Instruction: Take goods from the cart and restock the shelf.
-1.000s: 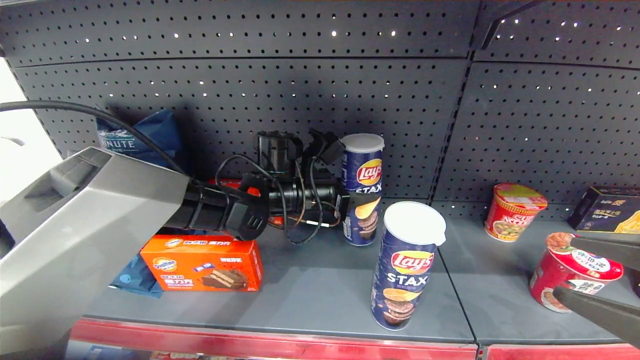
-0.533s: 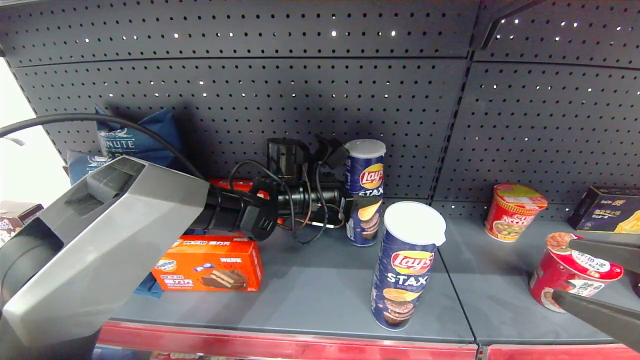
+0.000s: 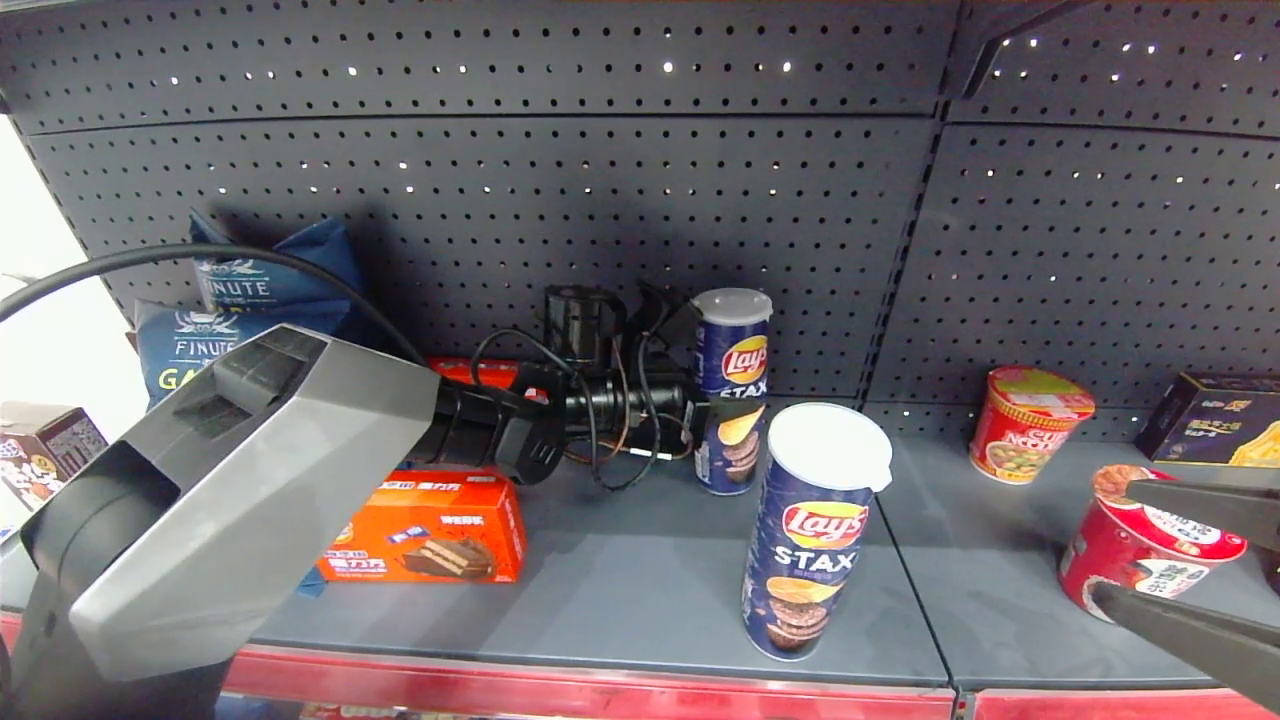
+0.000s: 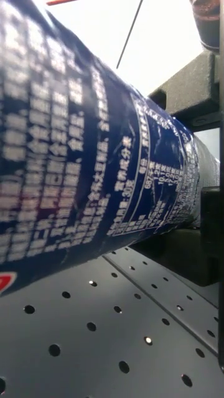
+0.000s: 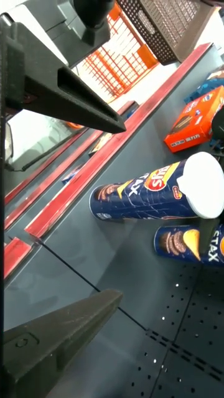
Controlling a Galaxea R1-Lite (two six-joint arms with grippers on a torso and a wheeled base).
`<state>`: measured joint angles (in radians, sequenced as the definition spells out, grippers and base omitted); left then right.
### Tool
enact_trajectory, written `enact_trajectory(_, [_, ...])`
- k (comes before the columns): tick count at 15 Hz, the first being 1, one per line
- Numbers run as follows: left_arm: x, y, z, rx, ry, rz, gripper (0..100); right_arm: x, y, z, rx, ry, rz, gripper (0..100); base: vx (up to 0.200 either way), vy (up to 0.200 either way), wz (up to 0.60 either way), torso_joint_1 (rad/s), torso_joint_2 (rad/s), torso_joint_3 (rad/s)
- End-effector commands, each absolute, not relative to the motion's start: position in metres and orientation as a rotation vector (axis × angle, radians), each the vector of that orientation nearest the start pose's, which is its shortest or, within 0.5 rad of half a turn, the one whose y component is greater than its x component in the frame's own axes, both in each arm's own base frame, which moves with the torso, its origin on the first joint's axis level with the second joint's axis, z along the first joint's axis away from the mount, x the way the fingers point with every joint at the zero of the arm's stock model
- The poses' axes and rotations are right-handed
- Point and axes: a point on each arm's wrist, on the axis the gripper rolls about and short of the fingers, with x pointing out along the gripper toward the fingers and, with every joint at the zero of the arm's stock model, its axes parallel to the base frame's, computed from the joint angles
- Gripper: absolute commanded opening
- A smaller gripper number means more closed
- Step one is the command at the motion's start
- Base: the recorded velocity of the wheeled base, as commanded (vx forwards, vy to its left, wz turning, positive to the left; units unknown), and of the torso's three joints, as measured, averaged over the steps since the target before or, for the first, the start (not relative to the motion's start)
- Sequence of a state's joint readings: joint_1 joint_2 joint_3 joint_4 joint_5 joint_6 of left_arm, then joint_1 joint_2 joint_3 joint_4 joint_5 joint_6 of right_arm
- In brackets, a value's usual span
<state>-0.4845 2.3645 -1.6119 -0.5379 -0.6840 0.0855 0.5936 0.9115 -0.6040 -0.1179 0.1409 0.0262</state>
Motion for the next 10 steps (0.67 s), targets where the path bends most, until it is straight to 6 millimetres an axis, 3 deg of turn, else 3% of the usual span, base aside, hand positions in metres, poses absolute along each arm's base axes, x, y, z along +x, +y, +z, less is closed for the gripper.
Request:
enact_trajectory(1, [0.426, -0.240, 0.124, 0.053, 0.178, -1.173, 0, 0.086, 0.062, 0.236, -0.020, 0.202, 0.730, 100, 0.000, 0.000, 0.00, 0.000, 0.00, 0.000])
enact_trajectory(2, [0.426, -0.240, 0.124, 0.053, 0.178, -1.171, 100, 0.086, 0.062, 0.236, -0.018, 0.203, 0.728, 100, 0.000, 0.000, 0.00, 0.000, 0.00, 0.000])
enact_trajectory(8, [0.424, -0.240, 0.126, 0.057, 0.168, -1.170, 100, 0.086, 0.062, 0.232, -0.022, 0.218, 0.728, 100, 0.000, 0.000, 0.00, 0.000, 0.00, 0.000])
enact_trajectory(10, [0.424, -0.228, 0.135, 0.108, 0.127, -1.150, 100, 0.088, 0.063, 0.225, -0.028, 0.245, 0.725, 100, 0.000, 0.000, 0.00, 0.000, 0.00, 0.000])
